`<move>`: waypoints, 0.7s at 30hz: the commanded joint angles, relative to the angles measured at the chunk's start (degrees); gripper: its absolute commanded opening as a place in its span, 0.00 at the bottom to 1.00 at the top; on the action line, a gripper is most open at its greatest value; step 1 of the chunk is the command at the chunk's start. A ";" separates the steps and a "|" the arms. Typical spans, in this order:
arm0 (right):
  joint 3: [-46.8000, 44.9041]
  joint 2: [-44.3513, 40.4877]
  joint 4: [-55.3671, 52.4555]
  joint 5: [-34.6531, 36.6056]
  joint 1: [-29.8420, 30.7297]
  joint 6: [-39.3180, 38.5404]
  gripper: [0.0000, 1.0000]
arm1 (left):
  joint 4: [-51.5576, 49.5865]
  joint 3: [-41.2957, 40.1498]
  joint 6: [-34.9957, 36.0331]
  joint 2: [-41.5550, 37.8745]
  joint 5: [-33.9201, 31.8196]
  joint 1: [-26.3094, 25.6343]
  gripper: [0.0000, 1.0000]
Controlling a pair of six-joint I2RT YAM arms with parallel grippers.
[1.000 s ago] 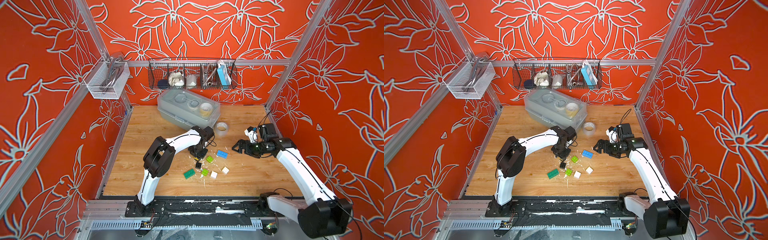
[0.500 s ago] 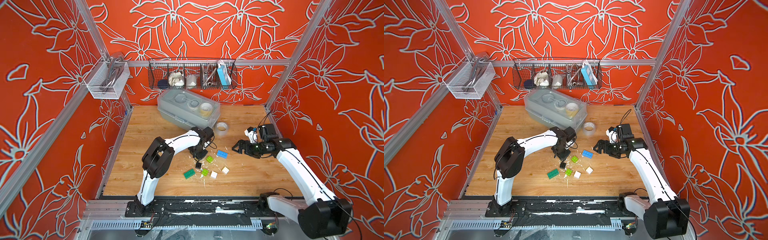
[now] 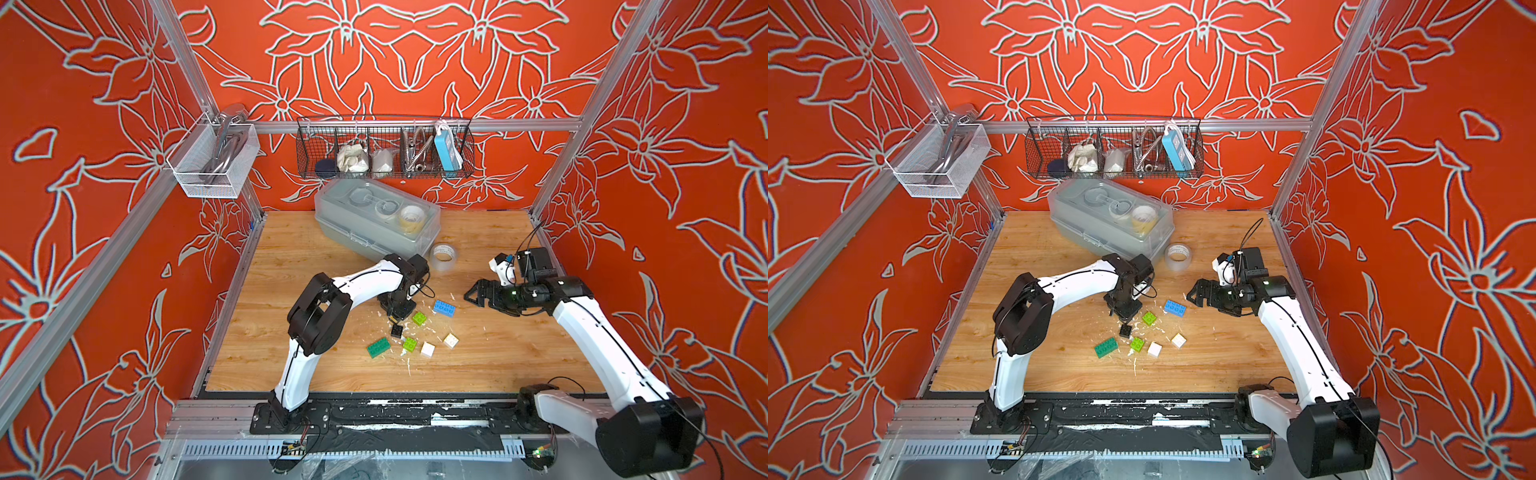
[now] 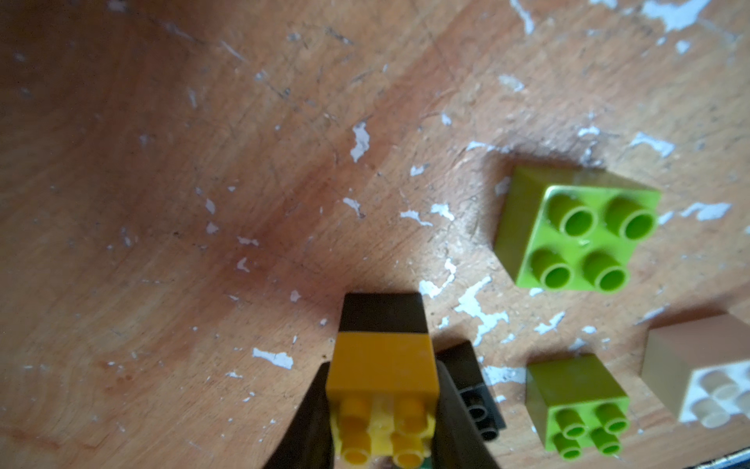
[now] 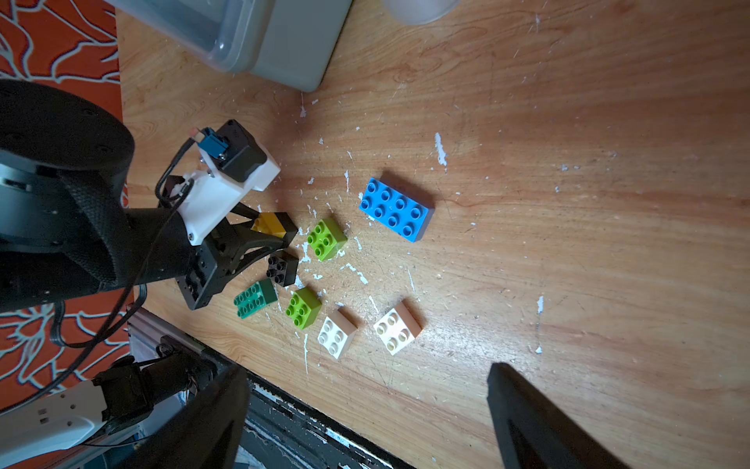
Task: Assemble a giraffe with lego
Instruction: Assemble the lego brick with the lego brick.
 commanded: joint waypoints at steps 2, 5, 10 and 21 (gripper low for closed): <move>-0.90 0.10 0.19 -0.58 -0.50 -0.38 0.96 | -4.87 -2.17 -1.73 6.63 -0.25 -0.47 0.13; -0.64 0.27 0.25 -0.71 -0.57 -0.49 0.96 | -5.24 -1.53 -3.68 7.83 0.72 -0.47 0.13; -0.55 0.07 0.03 -0.26 -0.58 -0.75 0.96 | -5.50 -1.26 -8.65 8.49 3.35 0.12 0.13; 1.46 0.37 -2.12 1.97 -0.56 -2.08 0.96 | -3.70 -3.03 -16.80 6.13 1.74 2.17 0.21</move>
